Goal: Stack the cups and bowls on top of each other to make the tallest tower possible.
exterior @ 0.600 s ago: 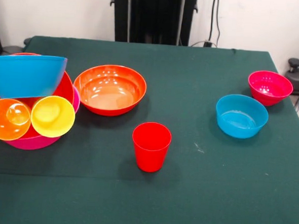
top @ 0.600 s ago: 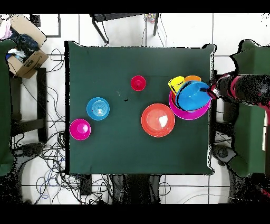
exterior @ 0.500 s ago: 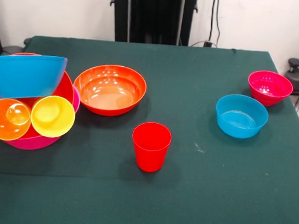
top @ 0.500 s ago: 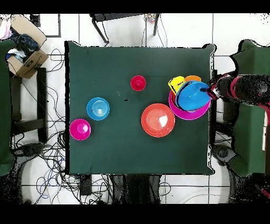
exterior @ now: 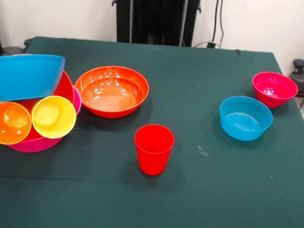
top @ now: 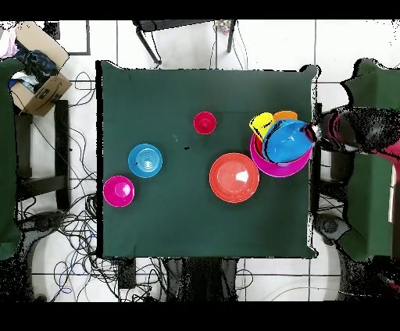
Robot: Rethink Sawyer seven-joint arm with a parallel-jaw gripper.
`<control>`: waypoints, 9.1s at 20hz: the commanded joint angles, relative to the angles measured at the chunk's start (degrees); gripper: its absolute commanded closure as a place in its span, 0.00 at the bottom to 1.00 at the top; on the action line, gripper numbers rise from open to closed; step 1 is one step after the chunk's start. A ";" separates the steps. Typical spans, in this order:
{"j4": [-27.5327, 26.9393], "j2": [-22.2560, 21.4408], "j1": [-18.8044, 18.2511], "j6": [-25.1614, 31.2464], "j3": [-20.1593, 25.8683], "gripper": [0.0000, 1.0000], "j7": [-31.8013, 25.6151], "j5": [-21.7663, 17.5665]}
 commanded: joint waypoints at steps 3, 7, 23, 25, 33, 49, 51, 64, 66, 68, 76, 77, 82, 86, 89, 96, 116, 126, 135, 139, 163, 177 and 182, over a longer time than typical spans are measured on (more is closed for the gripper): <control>-0.74 1.08 9.16 -6.06 -8.22 0.00 20.57 -0.90; -1.72 1.82 13.21 -6.89 -9.31 0.00 26.46 -0.77; -6.49 1.91 21.33 -2.50 -13.98 0.00 33.59 2.31; -5.70 0.97 20.95 -2.03 -14.27 0.00 32.79 3.16; -2.91 -0.97 19.10 -2.37 -15.07 0.00 29.55 5.18; -4.83 -0.06 12.93 -5.68 -16.57 0.00 21.05 2.01; -5.46 -0.31 11.75 -4.69 -15.59 0.00 16.34 1.15; -10.07 -3.29 10.71 0.97 -11.85 0.00 8.41 -1.28; -10.87 -3.43 11.17 2.37 -11.39 0.00 8.21 -0.85; -11.63 -3.75 11.55 2.88 -11.11 0.00 8.51 -0.46; -12.98 -4.54 13.86 4.06 -11.24 0.00 11.60 0.42; -11.90 -5.23 14.18 4.30 -11.66 0.00 13.33 1.11; -6.12 -7.87 17.29 1.30 -14.02 0.00 21.71 1.93; -5.01 -8.34 19.63 0.41 -14.99 0.00 26.95 2.74; -5.04 -8.40 22.27 0.63 -16.79 0.00 32.11 3.17; -9.86 -6.24 28.90 3.00 -20.60 0.00 42.39 5.96; -16.12 -2.70 33.70 6.93 -21.94 0.00 46.31 15.48; -10.55 -2.97 31.58 15.80 -18.44 0.00 30.68 18.97; -8.65 -2.63 30.84 16.98 -17.81 0.00 32.23 19.72; -3.89 -3.82 30.78 15.62 -19.26 0.00 39.27 21.93; 10.84 -6.89 32.42 -5.45 -22.87 0.00 45.18 20.08; 12.51 -5.48 33.45 -9.51 -22.36 0.00 45.03 20.37; 12.98 -4.88 33.79 -8.95 -23.91 0.00 44.62 18.73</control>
